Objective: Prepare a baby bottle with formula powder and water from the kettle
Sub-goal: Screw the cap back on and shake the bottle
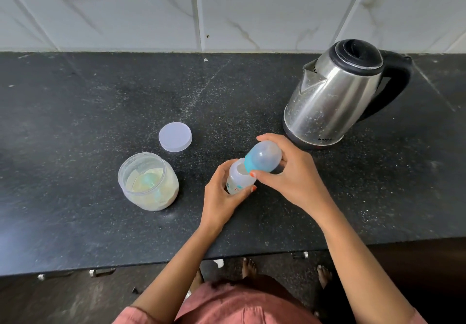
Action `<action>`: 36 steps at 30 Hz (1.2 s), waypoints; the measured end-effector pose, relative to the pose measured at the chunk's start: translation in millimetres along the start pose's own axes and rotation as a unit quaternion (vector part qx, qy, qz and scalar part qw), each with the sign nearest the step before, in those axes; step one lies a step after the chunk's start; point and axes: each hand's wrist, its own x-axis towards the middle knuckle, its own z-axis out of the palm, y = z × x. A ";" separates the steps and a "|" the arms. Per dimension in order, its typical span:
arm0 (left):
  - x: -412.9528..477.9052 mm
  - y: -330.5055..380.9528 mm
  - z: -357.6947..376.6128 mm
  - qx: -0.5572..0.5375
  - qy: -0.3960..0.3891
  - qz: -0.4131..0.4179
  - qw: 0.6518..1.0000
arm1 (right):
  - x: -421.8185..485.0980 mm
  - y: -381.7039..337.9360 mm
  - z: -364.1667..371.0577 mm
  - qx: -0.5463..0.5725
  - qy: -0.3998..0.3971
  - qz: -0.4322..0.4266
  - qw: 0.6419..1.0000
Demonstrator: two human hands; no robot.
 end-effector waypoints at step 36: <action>-0.3 -8.2 -1.4 0.027 -0.008 0.012 1.000 | 8.3 13.7 29.8 -0.084 -0.030 -0.009 0.996</action>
